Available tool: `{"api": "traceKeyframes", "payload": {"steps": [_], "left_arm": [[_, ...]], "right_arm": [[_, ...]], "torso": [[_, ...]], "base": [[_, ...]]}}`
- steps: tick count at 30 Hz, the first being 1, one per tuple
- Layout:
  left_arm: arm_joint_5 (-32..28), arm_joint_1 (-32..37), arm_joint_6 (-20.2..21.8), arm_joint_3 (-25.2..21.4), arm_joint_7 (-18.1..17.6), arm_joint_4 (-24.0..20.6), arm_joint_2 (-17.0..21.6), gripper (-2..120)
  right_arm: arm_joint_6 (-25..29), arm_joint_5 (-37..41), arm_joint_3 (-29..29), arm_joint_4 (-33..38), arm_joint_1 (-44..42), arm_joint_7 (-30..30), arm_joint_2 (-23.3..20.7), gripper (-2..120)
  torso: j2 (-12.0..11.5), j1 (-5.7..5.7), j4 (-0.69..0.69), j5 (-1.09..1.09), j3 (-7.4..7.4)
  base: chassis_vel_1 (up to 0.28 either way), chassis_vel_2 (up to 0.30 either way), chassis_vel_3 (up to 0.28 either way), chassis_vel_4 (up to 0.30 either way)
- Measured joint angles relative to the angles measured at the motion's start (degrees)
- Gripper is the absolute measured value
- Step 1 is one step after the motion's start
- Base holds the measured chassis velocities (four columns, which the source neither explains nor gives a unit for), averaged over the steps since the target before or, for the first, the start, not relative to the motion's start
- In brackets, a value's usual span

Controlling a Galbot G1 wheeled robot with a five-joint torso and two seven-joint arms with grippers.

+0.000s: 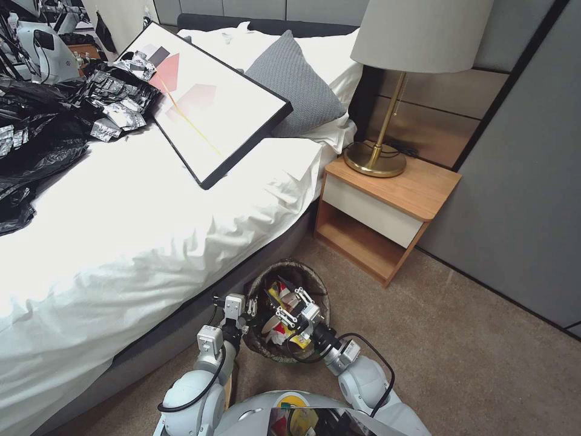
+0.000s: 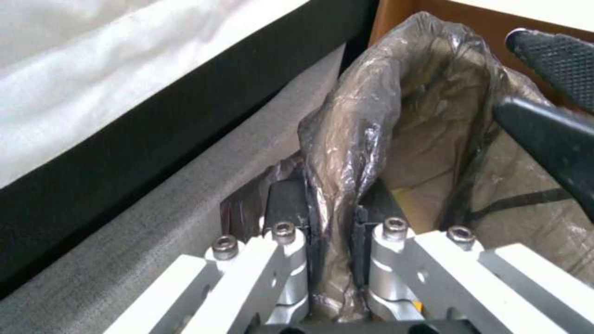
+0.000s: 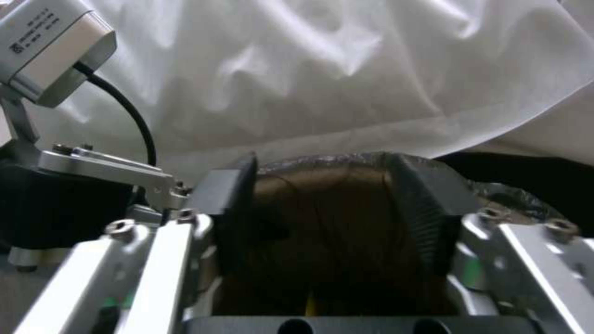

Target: Pick up the trash bin, then pick up the garbage from the floor and place it into the trash bin.

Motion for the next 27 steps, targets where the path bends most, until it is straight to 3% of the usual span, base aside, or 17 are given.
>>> {"api": "traceKeyframes", "payload": {"steps": [5, 12, 21, 24, 27], "left_arm": [[-0.1, 0.0, 0.0, -0.1, 0.0, -0.1, 0.0, 7], [0.0, 0.2, -0.1, -0.1, 0.1, -0.1, 0.0, 7], [0.1, 0.3, -0.2, -0.2, 0.4, -0.2, 0.0, 7], [0.0, 0.3, -0.3, -0.5, 0.8, -0.2, 0.1, 7], [-0.1, 0.3, -0.4, -0.6, 0.8, -0.2, 0.1, 7]], "right_arm": [[0.2, -0.2, 0.2, 0.2, -0.2, -0.1, 0.2, 78], [0.5, -0.5, 0.5, 1.0, -0.6, -0.2, 0.2, 99], [0.6, -0.9, 1.1, 5.2, -1.1, 1.1, 0.0, 100], [-0.6, -2.4, 3.2, 14.0, -2.9, 8.0, 0.0, 100], [-2.0, -5.0, 5.1, 18.4, -4.6, 12.1, 0.3, 100]], "torso": [[0.0, 0.0, 0.0, 0.0, 0.0], [0.0, 0.0, 0.0, 0.01, 0.0], [0.0, 0.0, 0.0, 0.01, 0.0], [0.0, 0.0, 0.0, 0.01, 0.0], [0.0, 0.0, 0.01, 0.0, 0.0]], "base": [[0.0, 0.0, 0.0, 0.0], [0.0, 0.0, 0.0, 0.0], [0.0, 0.0, 0.0, 0.0], [0.0, 0.0, 0.0, 0.0], [0.0, 0.0, 0.0, 0.0]]}}
